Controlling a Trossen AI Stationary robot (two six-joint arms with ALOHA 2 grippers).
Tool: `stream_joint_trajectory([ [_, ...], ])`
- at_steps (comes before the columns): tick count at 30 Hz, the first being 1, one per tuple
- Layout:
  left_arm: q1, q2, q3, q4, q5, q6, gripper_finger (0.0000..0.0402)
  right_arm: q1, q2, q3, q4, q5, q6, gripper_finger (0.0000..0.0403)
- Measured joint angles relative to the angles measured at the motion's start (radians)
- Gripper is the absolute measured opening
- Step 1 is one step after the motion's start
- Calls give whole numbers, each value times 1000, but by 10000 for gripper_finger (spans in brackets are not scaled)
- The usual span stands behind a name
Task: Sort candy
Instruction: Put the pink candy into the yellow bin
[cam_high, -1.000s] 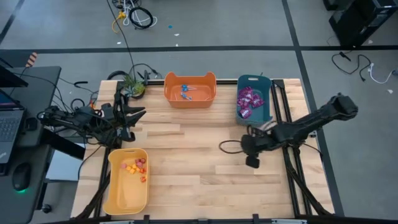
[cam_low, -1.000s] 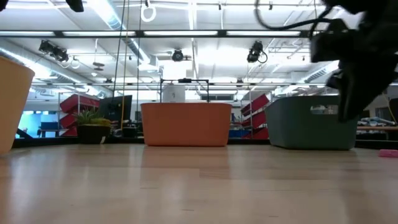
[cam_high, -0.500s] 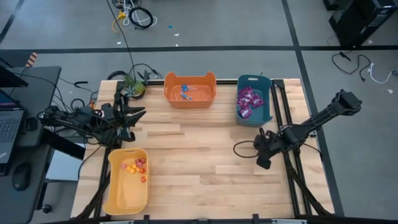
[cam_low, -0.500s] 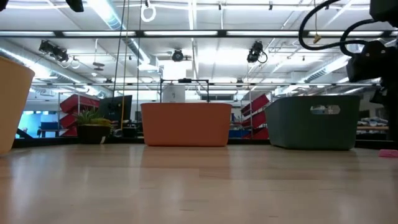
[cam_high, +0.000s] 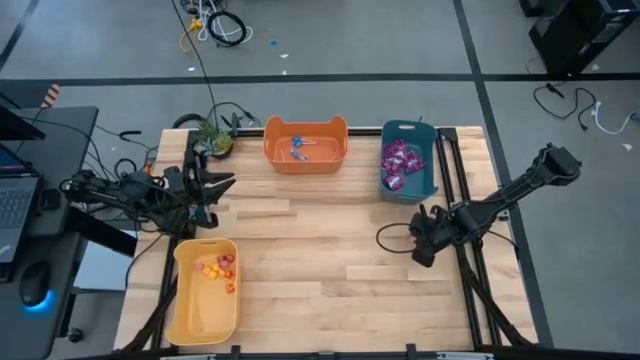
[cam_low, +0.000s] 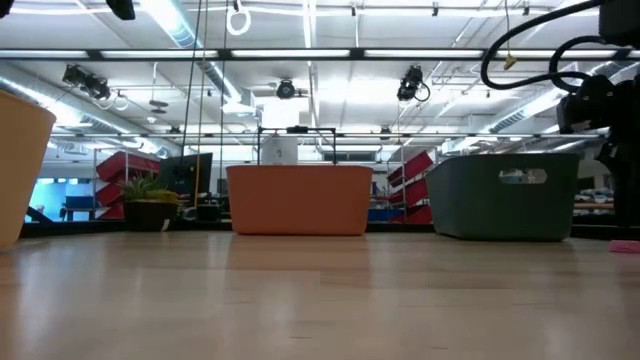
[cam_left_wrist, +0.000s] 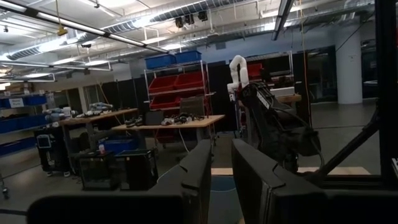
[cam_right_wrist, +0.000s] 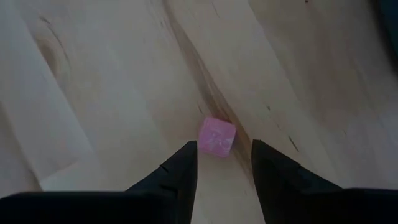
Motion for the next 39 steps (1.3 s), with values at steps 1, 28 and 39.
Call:
stream_joint_trajectory([
  [1,0,1,0,-1,0,0,67,-3,0,0,-1,0,0,139],
  [28,0,6,0,-30,0,0,67,-17,0,0,-30,-41,152,143],
  [39,0,6,0,-53,28,0,67,-17,0,0,34,-39,82,184],
])
